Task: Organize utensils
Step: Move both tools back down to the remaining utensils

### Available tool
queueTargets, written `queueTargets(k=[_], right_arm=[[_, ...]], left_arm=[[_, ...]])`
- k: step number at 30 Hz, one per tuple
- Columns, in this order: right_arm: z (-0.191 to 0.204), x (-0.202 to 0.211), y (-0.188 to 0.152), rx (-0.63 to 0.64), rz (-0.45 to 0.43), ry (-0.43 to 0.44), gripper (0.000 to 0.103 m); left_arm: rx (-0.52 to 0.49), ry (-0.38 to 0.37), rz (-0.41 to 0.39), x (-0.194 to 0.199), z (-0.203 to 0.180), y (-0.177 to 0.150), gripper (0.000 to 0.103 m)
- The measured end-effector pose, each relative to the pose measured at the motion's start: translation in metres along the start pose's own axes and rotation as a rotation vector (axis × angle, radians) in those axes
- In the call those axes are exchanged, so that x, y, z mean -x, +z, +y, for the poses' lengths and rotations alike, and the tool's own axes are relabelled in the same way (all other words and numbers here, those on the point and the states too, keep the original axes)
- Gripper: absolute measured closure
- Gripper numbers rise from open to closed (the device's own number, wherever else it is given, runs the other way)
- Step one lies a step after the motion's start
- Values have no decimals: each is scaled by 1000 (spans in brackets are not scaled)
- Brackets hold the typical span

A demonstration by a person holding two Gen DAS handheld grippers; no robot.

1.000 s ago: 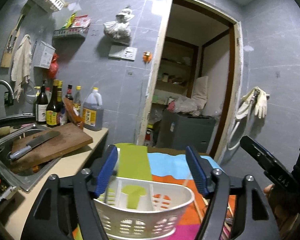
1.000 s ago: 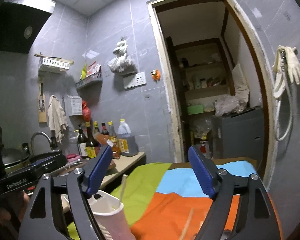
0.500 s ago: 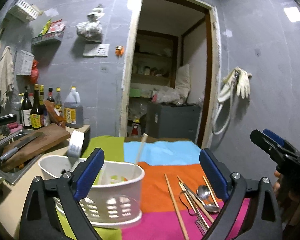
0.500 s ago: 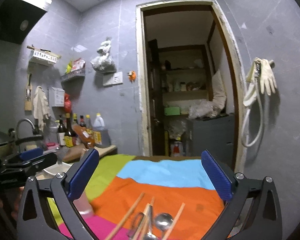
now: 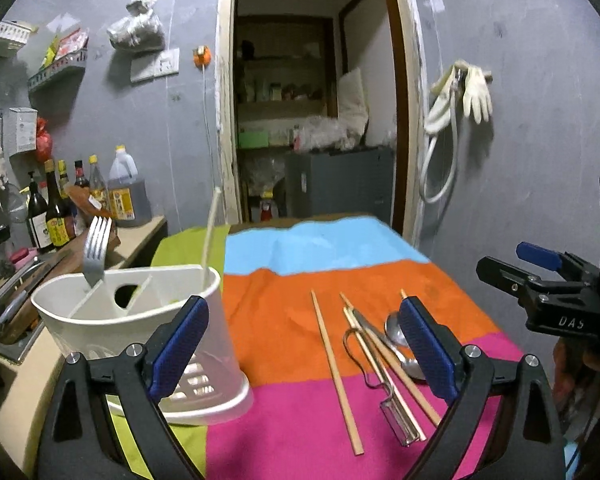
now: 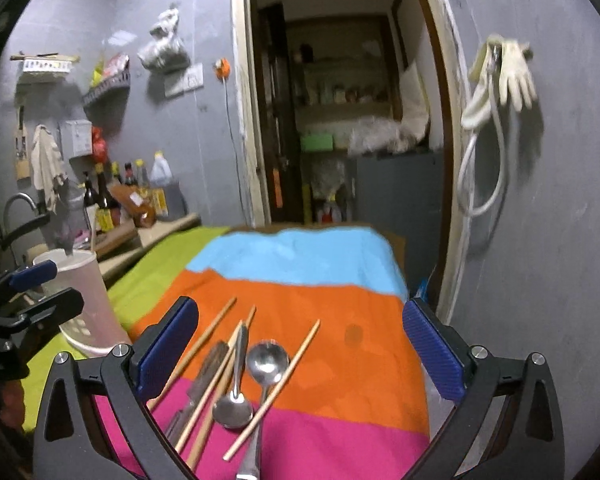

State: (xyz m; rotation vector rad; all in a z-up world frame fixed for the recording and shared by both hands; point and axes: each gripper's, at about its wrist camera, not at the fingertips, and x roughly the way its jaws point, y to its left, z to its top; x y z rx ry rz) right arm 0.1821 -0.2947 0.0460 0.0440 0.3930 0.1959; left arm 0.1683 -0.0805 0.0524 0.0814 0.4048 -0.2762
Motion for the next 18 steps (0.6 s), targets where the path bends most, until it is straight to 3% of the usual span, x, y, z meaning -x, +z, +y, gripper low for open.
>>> queueTargets(k=[3,10,18], right_arm=[[-8,-11,-5,-25,65,11,3],[-19,-38,-14,-55,228,32,34],[-21,-69,-22,-64,363,25,61]], left_arm=[[-7,-8,58,-13,-4,-6,9],[-42,-34,161,-38,-14,-12,12],[-57,-63,287,-76,-19,-19,45]])
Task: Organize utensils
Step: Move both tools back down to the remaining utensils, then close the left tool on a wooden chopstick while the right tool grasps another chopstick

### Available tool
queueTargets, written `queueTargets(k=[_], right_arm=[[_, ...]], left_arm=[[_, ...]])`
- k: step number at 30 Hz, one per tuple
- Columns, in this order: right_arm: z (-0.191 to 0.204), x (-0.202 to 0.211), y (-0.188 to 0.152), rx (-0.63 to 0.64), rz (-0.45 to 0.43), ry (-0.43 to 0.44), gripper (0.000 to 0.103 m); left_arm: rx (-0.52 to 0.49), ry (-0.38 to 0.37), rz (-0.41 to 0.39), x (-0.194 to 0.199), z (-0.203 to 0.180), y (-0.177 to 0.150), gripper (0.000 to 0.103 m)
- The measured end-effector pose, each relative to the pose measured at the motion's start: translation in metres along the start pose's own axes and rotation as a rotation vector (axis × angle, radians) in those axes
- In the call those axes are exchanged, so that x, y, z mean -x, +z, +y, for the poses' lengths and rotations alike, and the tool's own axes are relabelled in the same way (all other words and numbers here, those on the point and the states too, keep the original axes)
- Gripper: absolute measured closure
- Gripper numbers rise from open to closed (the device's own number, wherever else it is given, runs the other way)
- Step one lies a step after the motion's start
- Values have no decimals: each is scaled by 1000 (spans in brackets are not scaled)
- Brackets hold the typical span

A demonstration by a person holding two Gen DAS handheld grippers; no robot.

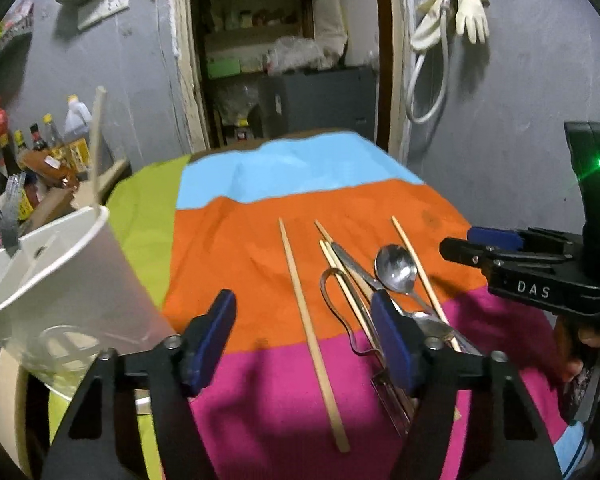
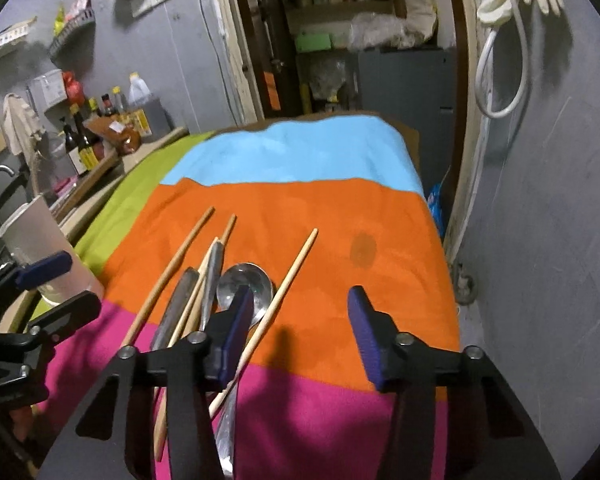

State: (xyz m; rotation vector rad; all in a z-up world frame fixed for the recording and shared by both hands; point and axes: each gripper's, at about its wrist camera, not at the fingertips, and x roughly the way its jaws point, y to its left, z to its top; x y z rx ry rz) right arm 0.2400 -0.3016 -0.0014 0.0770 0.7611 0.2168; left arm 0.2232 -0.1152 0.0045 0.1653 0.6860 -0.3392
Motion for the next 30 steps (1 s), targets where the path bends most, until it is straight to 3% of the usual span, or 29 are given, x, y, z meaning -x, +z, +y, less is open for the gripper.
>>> queueTargets(k=[15,26,30], right_arm=[[-11,-47,23,-80,128,43,82],[-18,-69,32,-165,231,83,90],[-22,-73,37,-202,273,95,94]], left_arm=[[76,-47,197,-56,14,12,81],[135,-71,305,-81,27,19,86],[152,-75,330,-85,33,23,94]])
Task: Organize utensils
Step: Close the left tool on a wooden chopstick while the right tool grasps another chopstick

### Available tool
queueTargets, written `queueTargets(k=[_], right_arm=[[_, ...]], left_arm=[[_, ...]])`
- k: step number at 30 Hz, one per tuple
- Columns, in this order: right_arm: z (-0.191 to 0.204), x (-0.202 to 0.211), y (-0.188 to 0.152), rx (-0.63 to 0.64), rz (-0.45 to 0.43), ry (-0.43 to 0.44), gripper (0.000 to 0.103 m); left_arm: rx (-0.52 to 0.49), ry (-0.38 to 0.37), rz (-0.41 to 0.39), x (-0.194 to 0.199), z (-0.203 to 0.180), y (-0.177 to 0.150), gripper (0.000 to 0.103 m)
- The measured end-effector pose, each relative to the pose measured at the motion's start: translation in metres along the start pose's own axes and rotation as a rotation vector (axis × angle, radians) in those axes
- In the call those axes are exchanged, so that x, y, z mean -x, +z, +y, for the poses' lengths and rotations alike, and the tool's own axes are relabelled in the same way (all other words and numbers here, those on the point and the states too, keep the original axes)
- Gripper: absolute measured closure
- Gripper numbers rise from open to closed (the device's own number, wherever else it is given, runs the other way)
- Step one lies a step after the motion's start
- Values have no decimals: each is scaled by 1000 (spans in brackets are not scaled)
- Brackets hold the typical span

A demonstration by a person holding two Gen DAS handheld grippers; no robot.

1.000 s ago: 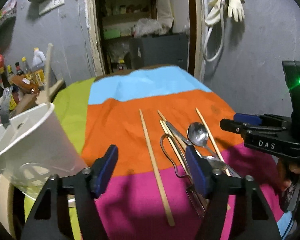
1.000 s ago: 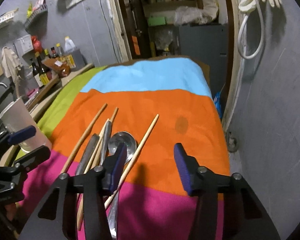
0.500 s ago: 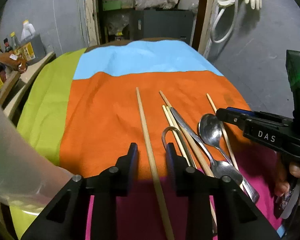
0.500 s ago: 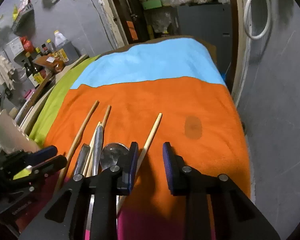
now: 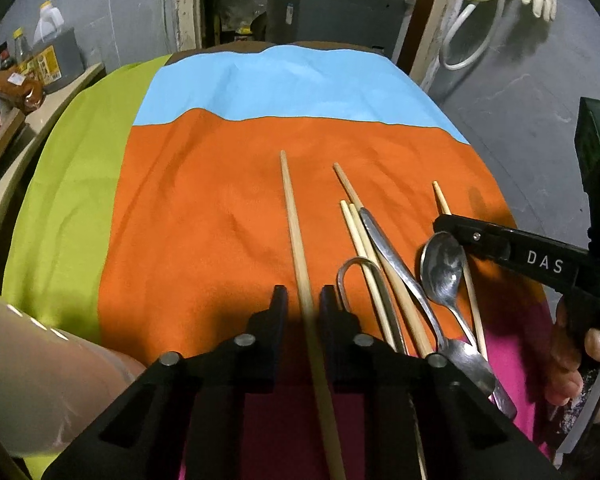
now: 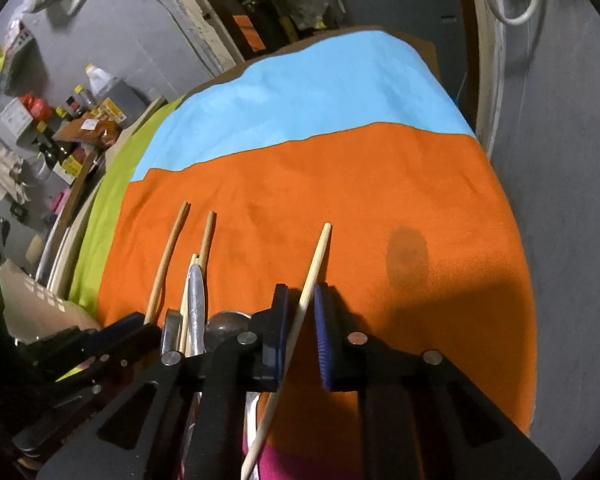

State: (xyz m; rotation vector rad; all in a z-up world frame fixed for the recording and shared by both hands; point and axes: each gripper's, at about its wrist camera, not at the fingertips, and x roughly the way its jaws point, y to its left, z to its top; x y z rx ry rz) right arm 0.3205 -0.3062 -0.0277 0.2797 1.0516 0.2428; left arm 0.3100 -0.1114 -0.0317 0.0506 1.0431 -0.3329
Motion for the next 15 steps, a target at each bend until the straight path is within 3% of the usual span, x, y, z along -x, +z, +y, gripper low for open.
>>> queueTargets(k=[7,15], right_arm=[[-4,5,-4,-53,-11,42,100],[-3,30,-17,-54,-103,93,100]], left_arm=[[56,-47,14,5,5,2,99],[59,-90,-86,32,-9,-10,99]])
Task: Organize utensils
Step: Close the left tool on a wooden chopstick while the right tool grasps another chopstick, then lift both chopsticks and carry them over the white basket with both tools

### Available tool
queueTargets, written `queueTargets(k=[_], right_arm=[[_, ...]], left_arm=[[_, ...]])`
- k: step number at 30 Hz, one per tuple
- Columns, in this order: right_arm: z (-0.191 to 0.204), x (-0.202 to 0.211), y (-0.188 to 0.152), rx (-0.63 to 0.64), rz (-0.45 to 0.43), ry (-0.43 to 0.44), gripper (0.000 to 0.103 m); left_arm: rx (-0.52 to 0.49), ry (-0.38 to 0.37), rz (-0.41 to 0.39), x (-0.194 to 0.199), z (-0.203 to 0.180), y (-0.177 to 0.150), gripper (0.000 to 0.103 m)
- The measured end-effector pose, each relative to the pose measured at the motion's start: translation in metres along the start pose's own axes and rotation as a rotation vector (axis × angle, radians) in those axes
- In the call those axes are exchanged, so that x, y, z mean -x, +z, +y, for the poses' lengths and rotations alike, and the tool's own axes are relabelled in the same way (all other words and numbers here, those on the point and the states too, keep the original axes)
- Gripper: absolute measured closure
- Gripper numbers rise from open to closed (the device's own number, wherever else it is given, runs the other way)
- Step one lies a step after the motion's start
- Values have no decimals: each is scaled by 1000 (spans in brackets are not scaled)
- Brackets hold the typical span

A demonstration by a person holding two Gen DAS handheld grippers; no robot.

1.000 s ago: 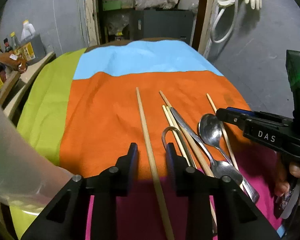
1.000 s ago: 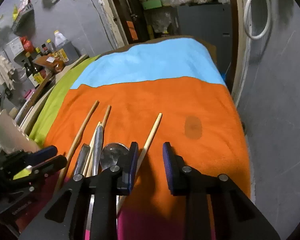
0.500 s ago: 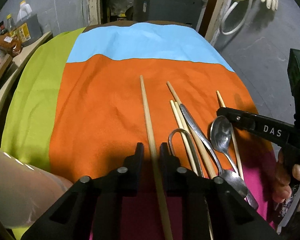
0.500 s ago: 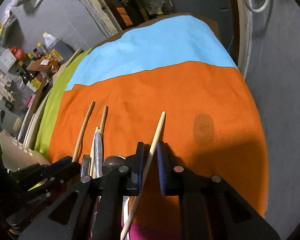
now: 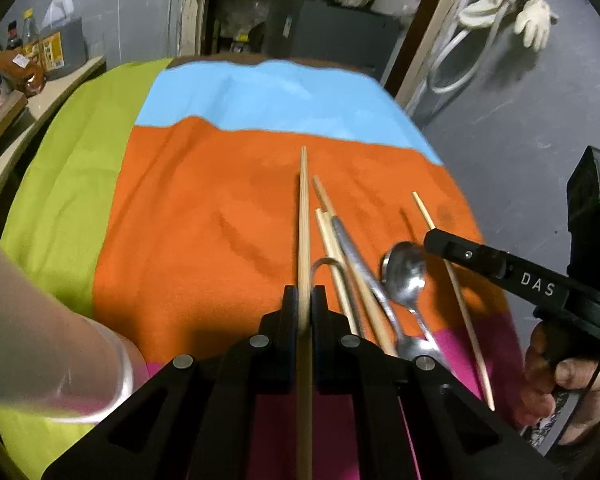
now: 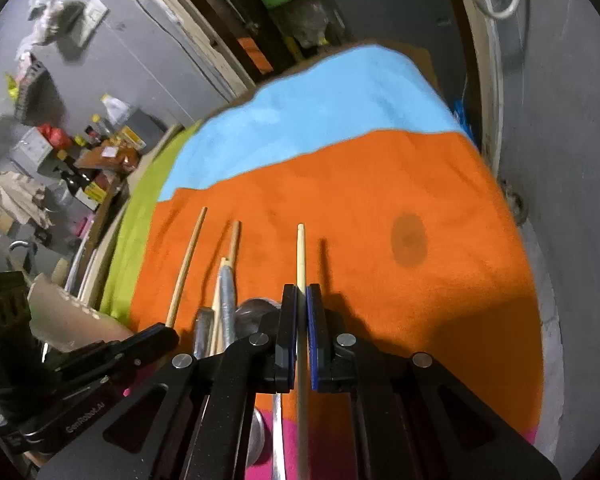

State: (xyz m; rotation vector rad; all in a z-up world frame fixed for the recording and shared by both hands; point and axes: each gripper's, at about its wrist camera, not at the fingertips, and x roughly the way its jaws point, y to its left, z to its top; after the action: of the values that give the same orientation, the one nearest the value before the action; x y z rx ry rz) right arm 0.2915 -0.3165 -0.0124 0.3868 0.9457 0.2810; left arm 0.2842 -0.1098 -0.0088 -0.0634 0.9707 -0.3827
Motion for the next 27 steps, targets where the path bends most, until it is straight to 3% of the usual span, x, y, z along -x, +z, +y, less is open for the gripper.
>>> queueTargets(k=[7,16,22,27], right_arm=[[22,38,-13,97,-189,25,100],[76,91,-23,270,-510,71,100],[124,114,-27,351,-718,146,100],[164,119,-24,392,-827,227,100]], left_arm=[[-12,-51,-189,35,-14,-6,99],[-21,-87,-527,109,-17,2,99],[-55,-40,-703,156,-10,5,99],[-41,3,-802,189,17,7,99]])
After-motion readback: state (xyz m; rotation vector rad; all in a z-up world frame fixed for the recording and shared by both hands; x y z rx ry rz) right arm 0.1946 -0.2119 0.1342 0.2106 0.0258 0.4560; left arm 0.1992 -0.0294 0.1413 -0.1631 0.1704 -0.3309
